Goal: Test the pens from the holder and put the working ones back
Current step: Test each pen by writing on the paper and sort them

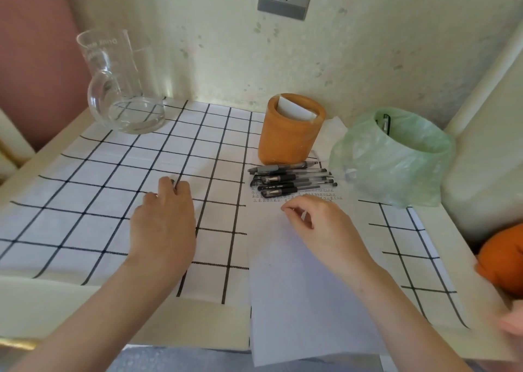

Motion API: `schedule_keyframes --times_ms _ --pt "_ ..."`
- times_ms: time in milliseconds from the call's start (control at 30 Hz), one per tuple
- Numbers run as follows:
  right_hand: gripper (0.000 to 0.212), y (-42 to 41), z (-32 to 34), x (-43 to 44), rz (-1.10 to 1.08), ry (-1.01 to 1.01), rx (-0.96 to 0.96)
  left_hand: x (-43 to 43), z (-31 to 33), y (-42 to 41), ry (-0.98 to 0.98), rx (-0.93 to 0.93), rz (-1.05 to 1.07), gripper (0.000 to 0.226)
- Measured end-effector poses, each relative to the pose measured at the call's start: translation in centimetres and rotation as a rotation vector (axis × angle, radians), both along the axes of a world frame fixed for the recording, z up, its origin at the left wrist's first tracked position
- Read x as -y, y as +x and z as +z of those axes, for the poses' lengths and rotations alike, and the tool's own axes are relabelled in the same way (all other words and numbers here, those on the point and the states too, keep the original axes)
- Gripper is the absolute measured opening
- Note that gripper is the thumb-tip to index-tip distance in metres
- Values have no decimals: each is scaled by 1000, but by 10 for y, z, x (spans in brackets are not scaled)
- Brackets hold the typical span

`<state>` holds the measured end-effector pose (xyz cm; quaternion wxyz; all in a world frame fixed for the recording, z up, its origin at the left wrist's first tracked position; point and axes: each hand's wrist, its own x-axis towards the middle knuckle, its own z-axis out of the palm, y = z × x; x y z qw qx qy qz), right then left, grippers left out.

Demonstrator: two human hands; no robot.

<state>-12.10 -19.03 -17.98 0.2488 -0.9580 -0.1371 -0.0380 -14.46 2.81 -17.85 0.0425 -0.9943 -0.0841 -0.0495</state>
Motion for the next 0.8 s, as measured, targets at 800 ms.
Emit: schedule_keyframes --times_ms 800 --pt "22 -4 24 -5 -74 1098 -301 58 15 -5 -1297 -133 -312 10"
